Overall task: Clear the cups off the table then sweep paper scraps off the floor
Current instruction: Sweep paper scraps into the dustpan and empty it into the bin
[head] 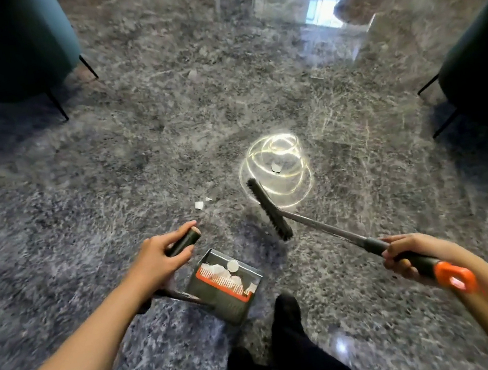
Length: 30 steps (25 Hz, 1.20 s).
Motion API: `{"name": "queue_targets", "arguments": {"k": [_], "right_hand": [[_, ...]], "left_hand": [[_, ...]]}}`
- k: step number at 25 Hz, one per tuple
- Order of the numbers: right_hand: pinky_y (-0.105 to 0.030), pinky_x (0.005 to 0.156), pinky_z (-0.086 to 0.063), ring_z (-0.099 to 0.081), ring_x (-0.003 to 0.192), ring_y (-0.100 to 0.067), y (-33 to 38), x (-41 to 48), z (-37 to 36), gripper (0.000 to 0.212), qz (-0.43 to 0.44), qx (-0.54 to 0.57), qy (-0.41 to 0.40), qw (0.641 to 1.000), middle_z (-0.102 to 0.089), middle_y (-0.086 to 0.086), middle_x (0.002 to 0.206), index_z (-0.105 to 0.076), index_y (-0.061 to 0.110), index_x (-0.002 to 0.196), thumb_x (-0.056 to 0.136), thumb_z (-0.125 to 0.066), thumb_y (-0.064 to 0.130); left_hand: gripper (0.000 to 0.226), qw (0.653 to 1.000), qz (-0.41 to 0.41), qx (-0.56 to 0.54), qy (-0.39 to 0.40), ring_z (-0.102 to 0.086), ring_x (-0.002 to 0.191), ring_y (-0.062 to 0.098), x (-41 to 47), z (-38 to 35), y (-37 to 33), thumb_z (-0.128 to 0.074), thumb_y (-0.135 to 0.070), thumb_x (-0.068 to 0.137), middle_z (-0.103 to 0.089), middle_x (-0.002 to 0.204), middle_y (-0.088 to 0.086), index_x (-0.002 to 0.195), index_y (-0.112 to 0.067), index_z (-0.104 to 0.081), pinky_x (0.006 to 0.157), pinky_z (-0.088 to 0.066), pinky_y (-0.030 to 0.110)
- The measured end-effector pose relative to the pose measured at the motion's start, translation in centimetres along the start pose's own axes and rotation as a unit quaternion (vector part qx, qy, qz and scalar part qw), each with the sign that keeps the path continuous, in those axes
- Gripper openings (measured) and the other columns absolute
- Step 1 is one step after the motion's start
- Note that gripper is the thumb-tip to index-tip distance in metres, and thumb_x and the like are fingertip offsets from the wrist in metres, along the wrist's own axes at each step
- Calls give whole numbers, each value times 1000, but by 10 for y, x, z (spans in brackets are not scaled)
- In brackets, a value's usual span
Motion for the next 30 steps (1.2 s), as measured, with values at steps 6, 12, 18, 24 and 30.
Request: {"name": "queue_targets", "arguments": {"k": [6, 12, 18, 24, 30], "right_hand": [[-8, 25, -30, -39, 22, -5, 110, 82, -8, 25, -49, -18, -40, 998, -42, -4, 37, -39, 3, 73, 96, -28, 4], [-10, 25, -33, -41, 21, -5, 205, 144, -8, 25, 1, -27, -86, 996, -41, -8, 46, -38, 4, 71, 96, -32, 0], [-10, 27, -30, -40, 21, -9, 246, 206, -31, 26, 97, -211, -154, 960, -41, -8, 30, -43, 1, 62, 86, -44, -10], [-25, 44, -37, -43, 43, -25, 217, 253, -68, 11, 94, -326, -139, 930, -47, -14, 60, -48, -3, 69, 77, -54, -8], [-19, 37, -38, -47, 34, -17, 191, 247, -101, 10, 95, -407, -57, 907, -48, -11, 57, -49, -1, 72, 74, -55, -10]], "left_hand": [[55, 992, 70, -51, -89, -51, 82, -13, -30, 34, 18, -68, -3, 84, -63, 105, -9, 131, -24, -51, 75, -37, 5], [58, 983, 110, -42, -138, -46, 85, -27, -37, 41, 18, -70, 2, 80, -63, 110, -17, 116, -41, -55, 78, -34, -3], [82, 976, 156, 35, -149, -45, 74, -26, -27, 35, 13, -75, -5, 77, -60, 86, -45, 116, -69, -41, 69, -39, 5], [79, 966, 190, 21, -174, -47, 78, -24, -12, 24, 14, -75, -6, 78, -57, 87, -48, 109, -73, -46, 74, -39, 2], [63, 953, 229, 30, -196, -50, 56, -11, 0, 20, 16, -74, -16, 80, -68, 73, -24, 116, -62, -51, 58, -39, 8]]}}
Point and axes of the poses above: each hand's wrist, its own x-axis towards the middle knuckle, its own z-axis out of the back of the hand, y = z × x, the point moved 4 cm from there along x, towards the middle knuckle
